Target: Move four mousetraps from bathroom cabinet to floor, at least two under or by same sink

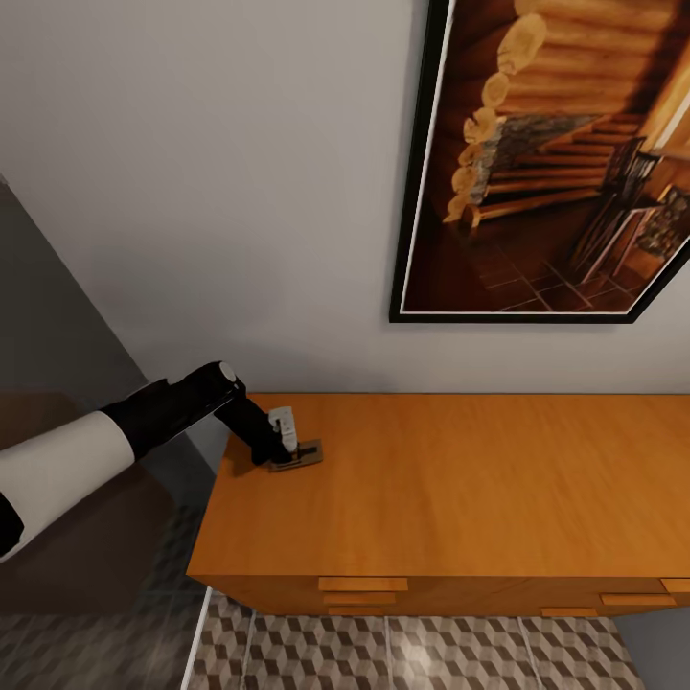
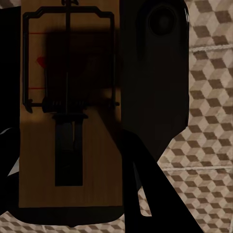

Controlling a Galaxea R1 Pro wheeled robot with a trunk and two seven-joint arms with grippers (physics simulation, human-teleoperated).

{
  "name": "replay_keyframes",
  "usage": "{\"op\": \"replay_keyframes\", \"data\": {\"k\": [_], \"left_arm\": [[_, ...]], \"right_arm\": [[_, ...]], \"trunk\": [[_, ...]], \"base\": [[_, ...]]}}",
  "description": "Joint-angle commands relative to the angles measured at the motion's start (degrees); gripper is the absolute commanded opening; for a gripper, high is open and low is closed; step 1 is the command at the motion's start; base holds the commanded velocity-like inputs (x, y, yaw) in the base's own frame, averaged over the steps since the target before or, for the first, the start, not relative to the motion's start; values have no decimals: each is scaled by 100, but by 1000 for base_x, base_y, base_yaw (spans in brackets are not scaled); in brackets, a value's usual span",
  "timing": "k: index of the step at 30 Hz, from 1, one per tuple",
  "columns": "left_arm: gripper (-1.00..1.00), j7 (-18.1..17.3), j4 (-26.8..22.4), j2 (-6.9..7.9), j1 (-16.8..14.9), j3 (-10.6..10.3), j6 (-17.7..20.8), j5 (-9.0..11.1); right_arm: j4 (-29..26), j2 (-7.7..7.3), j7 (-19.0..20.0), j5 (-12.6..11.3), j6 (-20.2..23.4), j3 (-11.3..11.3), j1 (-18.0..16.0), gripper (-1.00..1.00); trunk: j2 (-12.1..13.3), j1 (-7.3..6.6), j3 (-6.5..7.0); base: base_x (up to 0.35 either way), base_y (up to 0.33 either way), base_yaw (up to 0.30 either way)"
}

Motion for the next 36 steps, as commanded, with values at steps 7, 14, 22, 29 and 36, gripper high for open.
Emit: {"op": "replay_keyframes", "data": {"k": [7, 14, 22, 29, 36], "left_arm": [[-100, 26, 10, 0, -11, -31, 43, 39], [-100, 27, 20, 0, -11, -36, 44, 37], [-100, 27, 21, 0, -11, -36, 44, 39], [-100, 27, 13, 0, -11, -44, 44, 36], [-100, 27, 11, 0, -11, -45, 44, 36]], "right_arm": [[6, 0, 10, -75, -24, 47, -4, -100], [6, 0, 10, -75, -24, 47, -4, -100], [6, 0, 10, -75, -24, 47, -4, -100], [6, 0, 12, -75, -24, 47, -4, -100], [6, 0, 10, -75, -24, 47, -4, -100]], "trunk": [[-10, 3, -10], [-10, 3, -10], [-10, 3, -10], [-10, 3, -10], [-10, 3, -10]], "base": [[0, 0, 0], [0, 0, 0], [0, 0, 0], [85, -139, 0], [147, -212, 0]]}}
